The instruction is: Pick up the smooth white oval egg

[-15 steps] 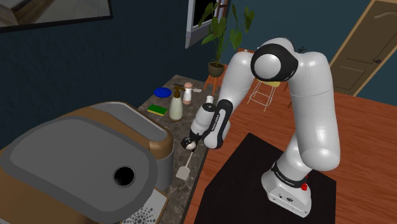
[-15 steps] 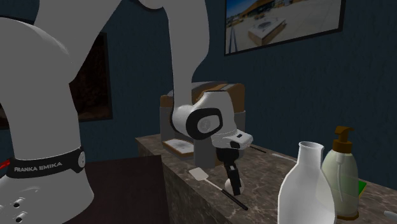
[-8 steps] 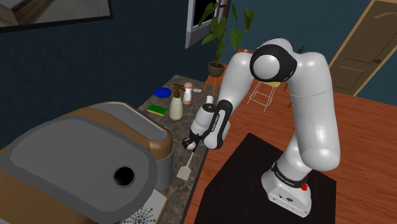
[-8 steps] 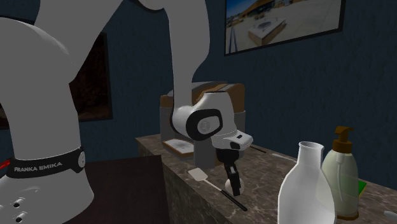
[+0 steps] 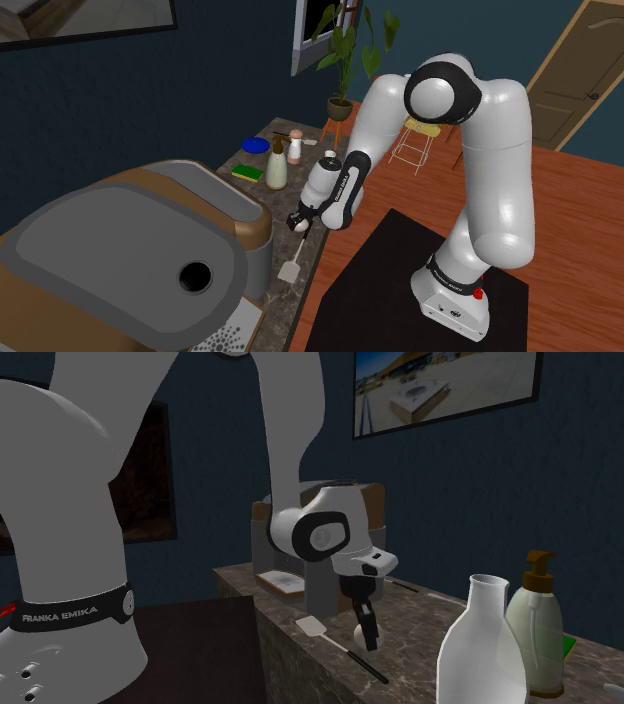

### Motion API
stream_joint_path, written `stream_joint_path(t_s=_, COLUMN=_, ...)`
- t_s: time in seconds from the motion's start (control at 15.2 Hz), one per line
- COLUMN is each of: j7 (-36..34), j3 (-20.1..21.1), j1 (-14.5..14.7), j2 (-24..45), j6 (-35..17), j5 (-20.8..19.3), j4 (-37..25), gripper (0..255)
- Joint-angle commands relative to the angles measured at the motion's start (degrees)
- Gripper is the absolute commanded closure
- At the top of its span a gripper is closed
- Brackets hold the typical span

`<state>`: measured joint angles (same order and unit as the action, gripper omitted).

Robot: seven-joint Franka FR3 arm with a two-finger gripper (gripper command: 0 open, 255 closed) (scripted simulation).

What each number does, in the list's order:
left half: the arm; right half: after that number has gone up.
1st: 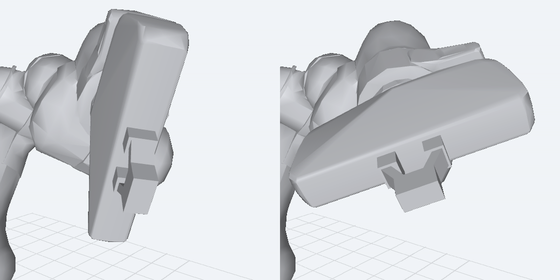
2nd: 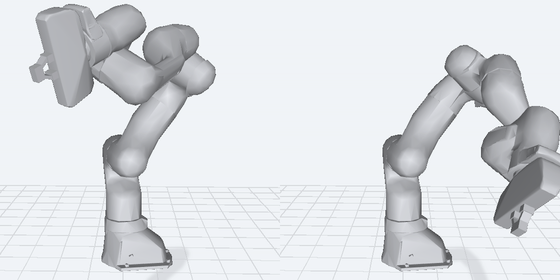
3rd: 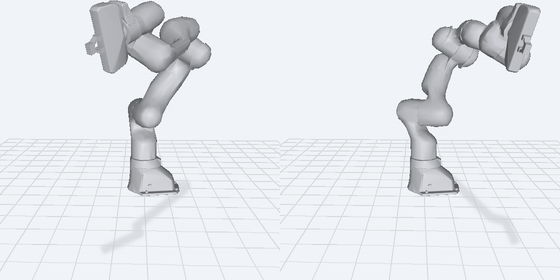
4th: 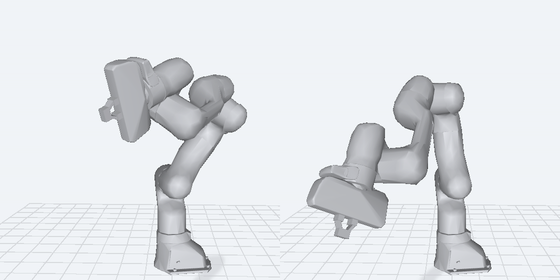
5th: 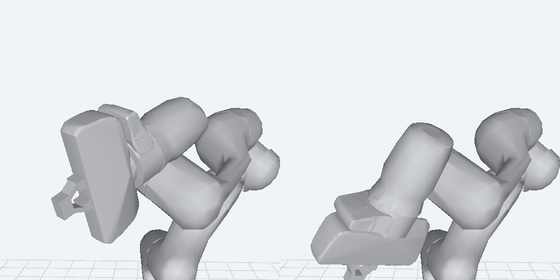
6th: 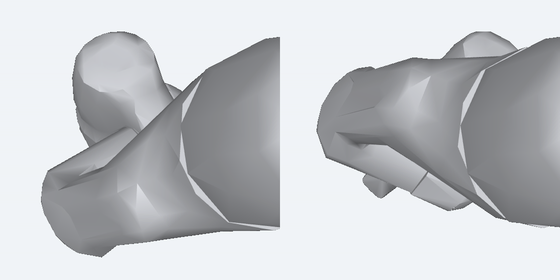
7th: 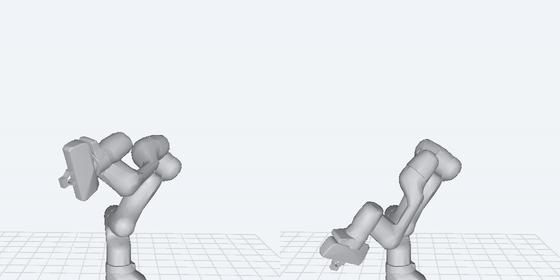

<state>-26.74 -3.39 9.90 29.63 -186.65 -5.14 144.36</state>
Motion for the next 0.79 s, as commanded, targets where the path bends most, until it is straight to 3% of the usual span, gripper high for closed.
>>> stream_joint_path(t_s=0.0, j7=0.06, j3=0.06, j1=-0.09, j2=-1.97, j6=1.23, j5=-0.07, j4=0.75, gripper=255)
stream_joint_path(t_s=0.73, j7=0.40, j3=0.61, j1=-0.70, j2=-11.01, j6=7.67, j5=-0.12, j4=3.35, gripper=255)
